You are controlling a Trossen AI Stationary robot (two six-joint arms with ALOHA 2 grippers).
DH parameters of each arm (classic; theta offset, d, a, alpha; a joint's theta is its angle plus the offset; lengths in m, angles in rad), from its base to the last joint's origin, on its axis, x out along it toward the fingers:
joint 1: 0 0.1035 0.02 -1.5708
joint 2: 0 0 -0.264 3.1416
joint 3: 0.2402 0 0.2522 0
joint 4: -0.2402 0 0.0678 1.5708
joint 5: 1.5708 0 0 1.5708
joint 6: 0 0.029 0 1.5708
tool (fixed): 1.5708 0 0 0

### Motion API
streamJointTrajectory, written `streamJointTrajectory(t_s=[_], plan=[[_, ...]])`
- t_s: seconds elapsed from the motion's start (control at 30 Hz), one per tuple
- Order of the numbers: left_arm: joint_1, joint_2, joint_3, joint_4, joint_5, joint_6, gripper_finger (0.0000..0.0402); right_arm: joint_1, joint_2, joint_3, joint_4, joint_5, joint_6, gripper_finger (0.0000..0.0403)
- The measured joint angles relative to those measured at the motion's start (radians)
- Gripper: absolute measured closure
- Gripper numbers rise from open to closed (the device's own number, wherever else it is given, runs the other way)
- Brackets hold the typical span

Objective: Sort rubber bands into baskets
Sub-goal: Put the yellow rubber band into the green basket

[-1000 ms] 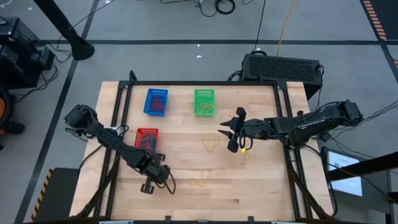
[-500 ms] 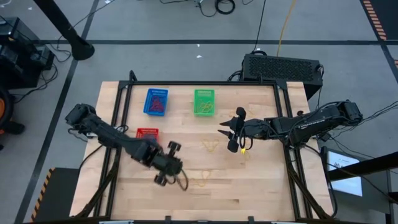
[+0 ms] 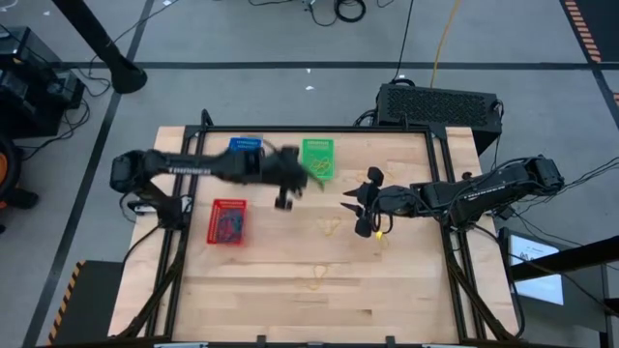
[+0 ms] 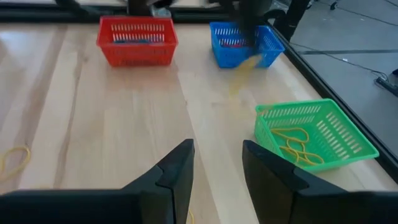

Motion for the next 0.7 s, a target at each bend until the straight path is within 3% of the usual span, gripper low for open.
streamJointTrajectory(t_s=[0.17,0.3,0.5,0.7], plan=[[0.178,0.02,0.001,0.145,0.15,-0.014,0.0401,-0.004,0.0,0.0,-0.032,0.0,-0.033,0.0273],[0.269,0.074,0.002,0.222,0.195,-0.097,0.0401,-0.01,0.0,0.0,-0.04,0.001,-0.058,0.0273],[0.31,0.194,0.0,0.301,0.247,-0.189,0.0401,-0.018,0.0,0.0,-0.043,0.002,-0.076,0.0273],[0.31,0.279,0.0,0.337,0.225,-0.198,0.0401,-0.021,0.0,0.0,-0.049,0.001,-0.072,0.0273]])
